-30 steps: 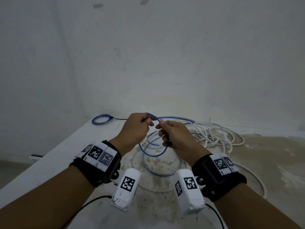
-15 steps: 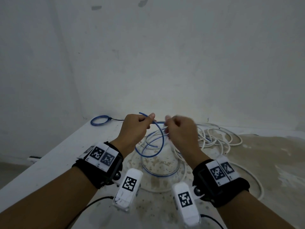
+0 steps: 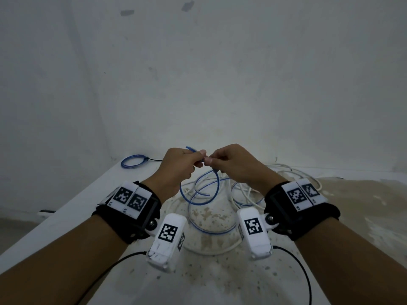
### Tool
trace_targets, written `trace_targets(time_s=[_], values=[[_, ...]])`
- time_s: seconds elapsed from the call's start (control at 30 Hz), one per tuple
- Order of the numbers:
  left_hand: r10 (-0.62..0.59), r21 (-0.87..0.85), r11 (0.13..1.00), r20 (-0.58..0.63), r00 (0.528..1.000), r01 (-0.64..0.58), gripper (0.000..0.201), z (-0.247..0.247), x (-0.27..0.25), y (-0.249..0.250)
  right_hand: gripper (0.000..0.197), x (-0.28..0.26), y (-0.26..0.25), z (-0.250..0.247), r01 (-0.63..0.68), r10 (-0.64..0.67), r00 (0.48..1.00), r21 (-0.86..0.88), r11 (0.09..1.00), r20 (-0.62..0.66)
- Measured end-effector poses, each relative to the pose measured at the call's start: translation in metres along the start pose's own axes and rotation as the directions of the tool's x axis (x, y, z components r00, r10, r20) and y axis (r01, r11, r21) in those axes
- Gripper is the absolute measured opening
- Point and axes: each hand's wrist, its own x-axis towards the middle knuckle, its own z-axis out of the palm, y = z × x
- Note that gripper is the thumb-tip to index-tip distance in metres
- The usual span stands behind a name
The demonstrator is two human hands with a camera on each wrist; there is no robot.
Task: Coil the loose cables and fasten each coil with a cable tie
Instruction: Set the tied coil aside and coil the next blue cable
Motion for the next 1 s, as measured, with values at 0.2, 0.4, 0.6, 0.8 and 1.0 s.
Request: trace_targets(time_s=[0.2,0.4,0.6,0.8,1.0], values=[[0.051,0.01,0.999,-0.009,0.999,-0.051,0.02,-0.002,0.001,-0.001,0.022,-0.001,0.009,-0.004,-0.071,0.08,0.995,0.138,0.988,-0.059],[0.173,0.096,0.981,-0.06,0.983,-0.167,0.022,0.004,0.0,-0.006,0.027,0.0,0.008,0.001,-0.096,0.11,0.994,0.295,0.951,-0.029],[0.122,0.025,0.992,-0.008,0.992,-0.122,0.02,0.006,0.002,-0.007,0.017,-0.002,0.008,-0.005,-0.05,0.04,0.998,0.246,0.968,0.043],[0.009,-0.073,0.997,0.08,0.997,-0.003,0.009,0.002,0.006,-0.006,0.017,-0.001,0.014,0.001,0.008,-0.008,0.981,-0.001,1.0,-0.194],[0.031,0.016,0.999,-0.015,0.999,-0.03,0.023,0.006,0.009,-0.007,0.018,-0.001,0.012,0.015,0.059,-0.226,0.818,-0.314,0.948,-0.529]])
